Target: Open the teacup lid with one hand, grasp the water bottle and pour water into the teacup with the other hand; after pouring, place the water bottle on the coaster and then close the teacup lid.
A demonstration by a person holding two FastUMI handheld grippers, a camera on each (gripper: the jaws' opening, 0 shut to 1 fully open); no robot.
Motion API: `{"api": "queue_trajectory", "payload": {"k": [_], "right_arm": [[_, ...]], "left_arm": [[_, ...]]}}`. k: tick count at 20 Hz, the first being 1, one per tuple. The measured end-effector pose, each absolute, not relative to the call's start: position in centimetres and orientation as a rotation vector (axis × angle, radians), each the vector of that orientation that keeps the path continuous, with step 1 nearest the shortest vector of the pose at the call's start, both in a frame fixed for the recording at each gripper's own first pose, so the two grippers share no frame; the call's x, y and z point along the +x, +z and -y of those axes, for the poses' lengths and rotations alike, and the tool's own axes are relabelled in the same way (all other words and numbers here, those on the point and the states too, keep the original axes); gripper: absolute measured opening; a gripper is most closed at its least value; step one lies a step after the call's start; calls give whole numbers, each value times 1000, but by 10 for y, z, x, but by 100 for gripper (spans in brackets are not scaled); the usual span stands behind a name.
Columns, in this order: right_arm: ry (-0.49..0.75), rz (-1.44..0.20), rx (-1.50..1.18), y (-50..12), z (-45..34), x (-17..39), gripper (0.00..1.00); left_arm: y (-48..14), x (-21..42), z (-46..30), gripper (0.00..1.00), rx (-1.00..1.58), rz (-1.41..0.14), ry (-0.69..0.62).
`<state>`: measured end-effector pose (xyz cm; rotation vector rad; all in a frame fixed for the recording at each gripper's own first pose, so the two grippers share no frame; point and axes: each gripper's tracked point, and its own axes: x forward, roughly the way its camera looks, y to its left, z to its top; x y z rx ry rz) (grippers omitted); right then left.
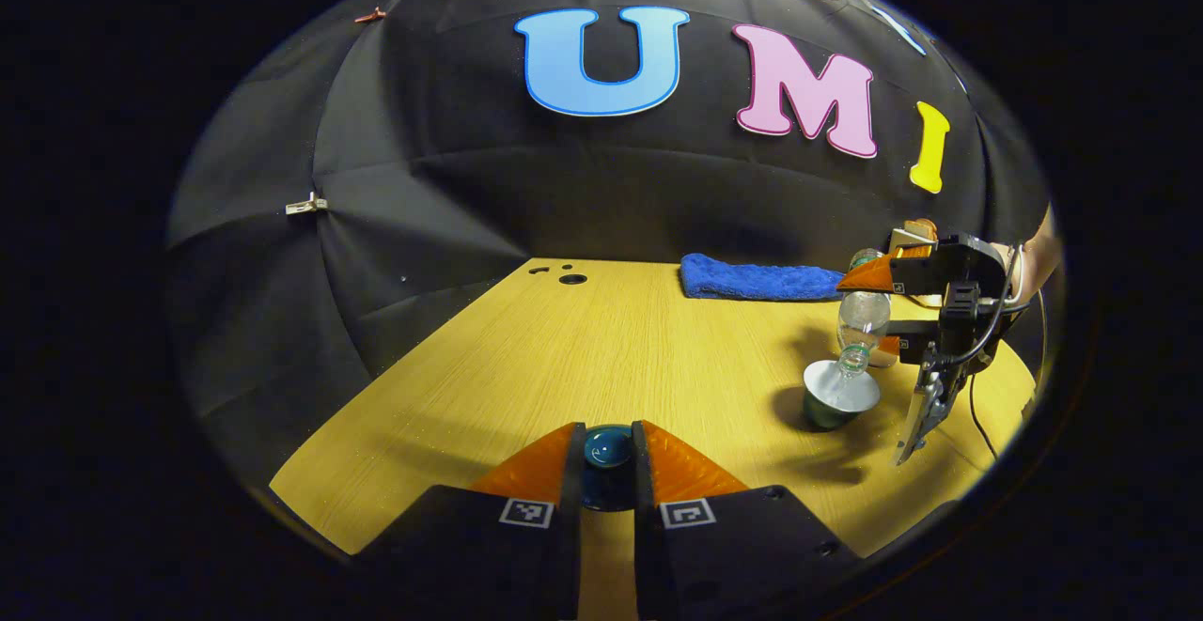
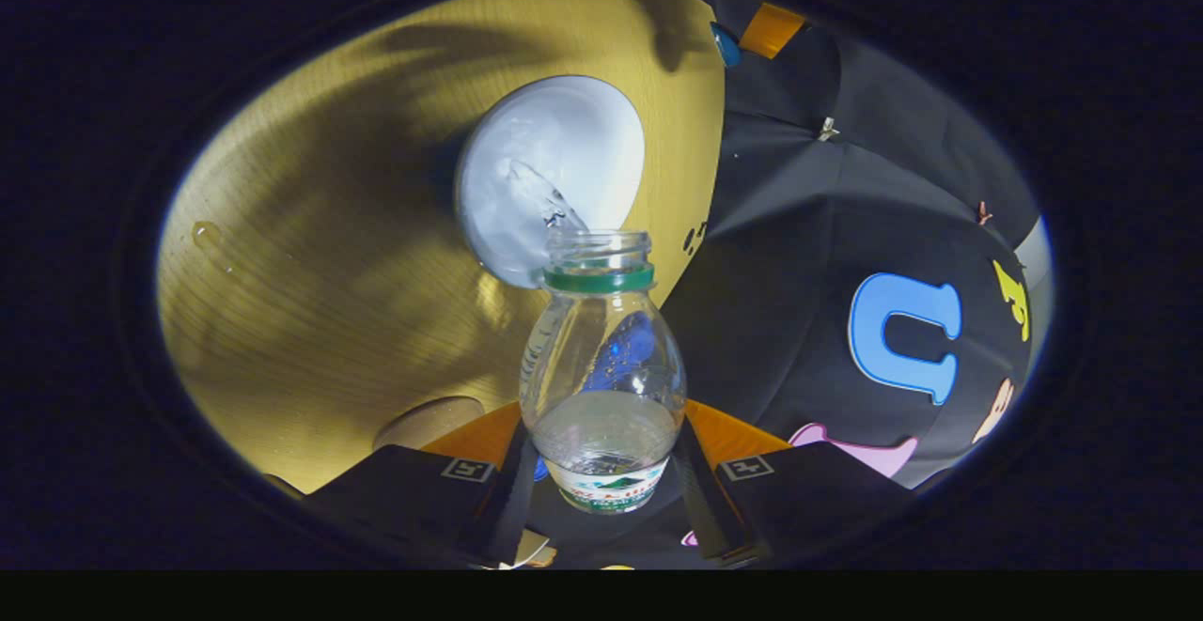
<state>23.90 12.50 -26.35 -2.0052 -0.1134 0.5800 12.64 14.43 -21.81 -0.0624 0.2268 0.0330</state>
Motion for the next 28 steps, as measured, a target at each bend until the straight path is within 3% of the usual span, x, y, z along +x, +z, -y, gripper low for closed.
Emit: {"api": "queue_trajectory", "payload": {"k": [2,3,4,8,9,11,15,16,19,20,24,25,28], "right_arm": [[584,132,-2027,-263,-130,237,72],[585,140,-2039,-263,-132,236,71],[583,146,-2048,-262,-134,237,72],[580,150,-2062,-261,-134,237,72],[587,149,-2066,-261,-134,238,72],[582,155,-2082,-259,-136,240,71],[575,168,-2096,-251,-142,239,71],[574,175,-2103,-249,-145,238,72],[569,184,-2125,-244,-147,237,71],[566,178,-2127,-244,-146,237,72],[558,167,-2144,-240,-144,235,71],[561,167,-2148,-239,-144,235,72],[555,172,-2152,-232,-145,233,71]], "left_arm": [[-218,127,-144,27,-59,-228,33],[-218,127,-145,23,-59,-229,31],[-218,126,-143,27,-59,-229,30],[-217,126,-142,24,-54,-227,24],[-216,125,-142,27,-51,-229,22],[-214,122,-144,23,-48,-223,21],[-213,119,-146,27,-52,-224,25],[-214,119,-146,23,-53,-224,24],[-214,116,-148,27,-49,-223,25],[-213,114,-149,24,-49,-223,26],[-214,109,-149,30,-49,-223,27],[-213,108,-149,24,-49,-225,28],[-212,104,-148,27,-53,-225,27]]}}
